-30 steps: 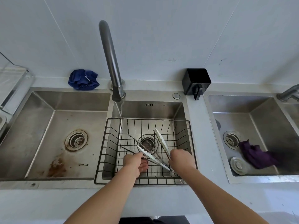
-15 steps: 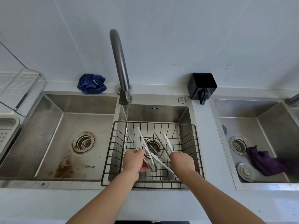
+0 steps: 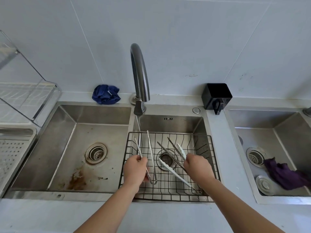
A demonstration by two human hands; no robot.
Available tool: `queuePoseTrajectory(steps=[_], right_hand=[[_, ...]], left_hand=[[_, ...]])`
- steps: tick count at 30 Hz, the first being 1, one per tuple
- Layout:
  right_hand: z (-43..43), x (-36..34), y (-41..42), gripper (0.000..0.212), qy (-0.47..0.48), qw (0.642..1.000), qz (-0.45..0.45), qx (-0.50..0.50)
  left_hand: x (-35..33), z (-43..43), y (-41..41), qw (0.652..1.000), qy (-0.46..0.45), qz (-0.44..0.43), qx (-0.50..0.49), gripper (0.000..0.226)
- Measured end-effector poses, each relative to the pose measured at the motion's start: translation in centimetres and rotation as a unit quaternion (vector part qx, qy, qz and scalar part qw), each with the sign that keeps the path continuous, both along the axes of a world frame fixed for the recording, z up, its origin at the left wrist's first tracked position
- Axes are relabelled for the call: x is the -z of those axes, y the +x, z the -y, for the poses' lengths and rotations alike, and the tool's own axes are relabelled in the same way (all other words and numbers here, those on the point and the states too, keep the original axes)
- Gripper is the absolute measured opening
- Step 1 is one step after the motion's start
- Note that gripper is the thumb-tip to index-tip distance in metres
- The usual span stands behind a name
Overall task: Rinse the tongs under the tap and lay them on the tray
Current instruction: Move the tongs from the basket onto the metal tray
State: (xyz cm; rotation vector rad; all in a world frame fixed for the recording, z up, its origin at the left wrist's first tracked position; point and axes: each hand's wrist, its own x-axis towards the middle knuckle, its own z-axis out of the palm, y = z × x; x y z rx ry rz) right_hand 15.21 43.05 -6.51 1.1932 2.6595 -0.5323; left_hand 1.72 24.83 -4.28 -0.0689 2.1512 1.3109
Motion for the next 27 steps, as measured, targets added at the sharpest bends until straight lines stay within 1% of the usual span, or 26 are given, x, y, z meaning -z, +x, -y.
queuePoseTrajectory(steps=[6,10,14,16,18,23,27], right_hand=[[3.1,-3.2,-0.7,0.02,-0.012,0.998,-0.043,0.032],[5.9,-5.0,-0.5,0.019,-0.018,0.994,-0.041,0.099],[9.2,-6.0,-1.3,0.024,-0.011,0.991,-0.061,0.119],[10.5,-6.5,-2.5,0.026,-0.004,0.991,-0.084,0.109],[11.5,-7.1,-4.0,0.023,-0.008,0.991,-0.097,0.093],[13.5,-8.5,-7.9,0.017,-0.011,0.994,-0.11,0.023],[14.3,-8.9,-10.6,0.018,-0.019,0.991,-0.124,-0.052]], left_hand=[[-1.3,2.5,-2.9,0.99,-0.018,-0.13,0.057,0.025],[-2.0,5.3,-5.5,0.988,0.0,-0.139,0.072,0.027],[-2.5,8.3,-7.7,0.983,-0.008,-0.165,0.085,0.029],[-2.9,9.5,-8.5,0.982,-0.007,-0.167,0.088,0.029],[-3.2,10.4,-9.1,0.982,-0.011,-0.172,0.074,0.029],[-4.0,13.1,-10.3,0.984,-0.019,-0.179,0.003,0.029],[-4.5,15.8,-10.6,0.981,-0.045,-0.178,-0.063,0.031]])
